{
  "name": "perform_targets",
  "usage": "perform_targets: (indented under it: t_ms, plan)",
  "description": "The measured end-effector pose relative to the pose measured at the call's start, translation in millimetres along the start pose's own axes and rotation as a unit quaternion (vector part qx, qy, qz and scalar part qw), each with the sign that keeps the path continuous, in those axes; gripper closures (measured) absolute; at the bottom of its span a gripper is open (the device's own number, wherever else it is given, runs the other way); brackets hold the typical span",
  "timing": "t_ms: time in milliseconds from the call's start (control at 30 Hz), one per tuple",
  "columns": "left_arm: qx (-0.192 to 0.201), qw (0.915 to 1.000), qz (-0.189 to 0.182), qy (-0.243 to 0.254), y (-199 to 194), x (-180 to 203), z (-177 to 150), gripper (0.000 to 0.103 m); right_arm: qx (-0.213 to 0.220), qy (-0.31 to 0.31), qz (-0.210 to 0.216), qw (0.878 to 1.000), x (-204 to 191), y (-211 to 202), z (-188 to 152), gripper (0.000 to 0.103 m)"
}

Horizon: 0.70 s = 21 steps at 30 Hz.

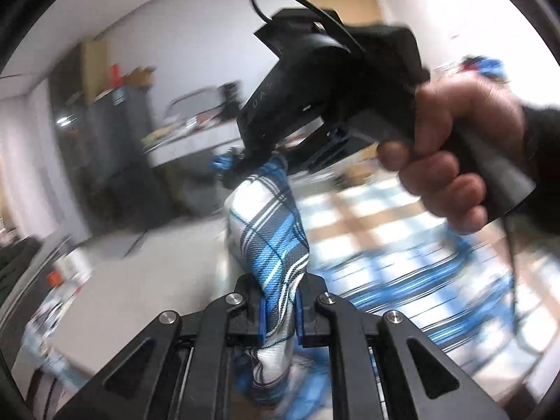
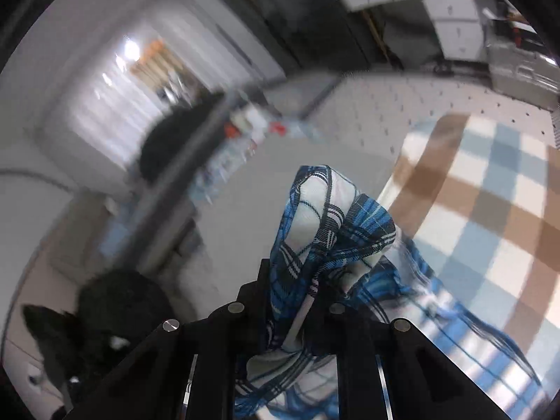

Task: Fold large clothes

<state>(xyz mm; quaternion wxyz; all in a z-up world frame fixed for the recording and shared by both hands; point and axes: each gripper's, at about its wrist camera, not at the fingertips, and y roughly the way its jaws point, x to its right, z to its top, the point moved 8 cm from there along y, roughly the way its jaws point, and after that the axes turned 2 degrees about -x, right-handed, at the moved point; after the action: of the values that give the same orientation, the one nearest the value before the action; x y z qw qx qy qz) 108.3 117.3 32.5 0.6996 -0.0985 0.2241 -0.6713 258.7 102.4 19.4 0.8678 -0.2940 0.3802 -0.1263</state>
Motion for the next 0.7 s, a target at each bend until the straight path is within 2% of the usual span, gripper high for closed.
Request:
perform_targets:
  t_ms: [100, 233, 300, 400, 500, 600, 633, 667, 700]
  plan:
    - [0.009, 0.9966, -0.074, 0.033, -12.0, 68.8, 18.0, 0.096, 0.038, 0.009, -0.011, 0.999, 20.6, -64.0, -19.9, 0.089]
    - [-0.015, 0.9847, -0.147, 0.092, -6.7, 152.7, 12.0, 0.096, 0.06, 0.066, -0.057, 0.994, 90.6, -135.2, -67.3, 0.089]
    - [-0.042, 0.9768, -0.176, 0.114, 0.9, 191.8, -1.0, 0.096, 0.062, 0.105, -0.084, 0.989, 134.4, -156.9, -99.9, 0.089]
    - [-0.087, 0.9643, -0.206, 0.142, 11.4, 224.5, -29.4, 0.096, 0.048, 0.174, -0.1, 0.979, 197.7, -160.2, -144.3, 0.089]
    - [-0.14, 0.9563, -0.216, 0.138, 21.8, 225.2, -55.8, 0.096, 0.026, 0.213, -0.102, 0.971, 241.0, -141.6, -178.5, 0.089]
    - [-0.159, 0.9529, -0.228, 0.121, 10.9, 203.1, -57.8, 0.092, 0.031, 0.226, -0.088, 0.97, 255.6, -130.2, -186.3, 0.088]
    - [-0.16, 0.9512, -0.24, 0.11, 7.4, 200.7, -53.8, 0.089, 0.036, 0.224, -0.088, 0.97, 257.3, -126.9, -185.0, 0.087]
    - [-0.159, 0.9507, -0.248, 0.097, 1.4, 193.5, -49.4, 0.082, 0.04, 0.216, -0.092, 0.971, 257.3, -124.8, -183.4, 0.085]
    - [-0.153, 0.9533, -0.247, 0.083, -1.5, 184.4, -44.4, 0.075, 0.04, 0.206, -0.101, 0.973, 256.0, -123.1, -183.0, 0.084]
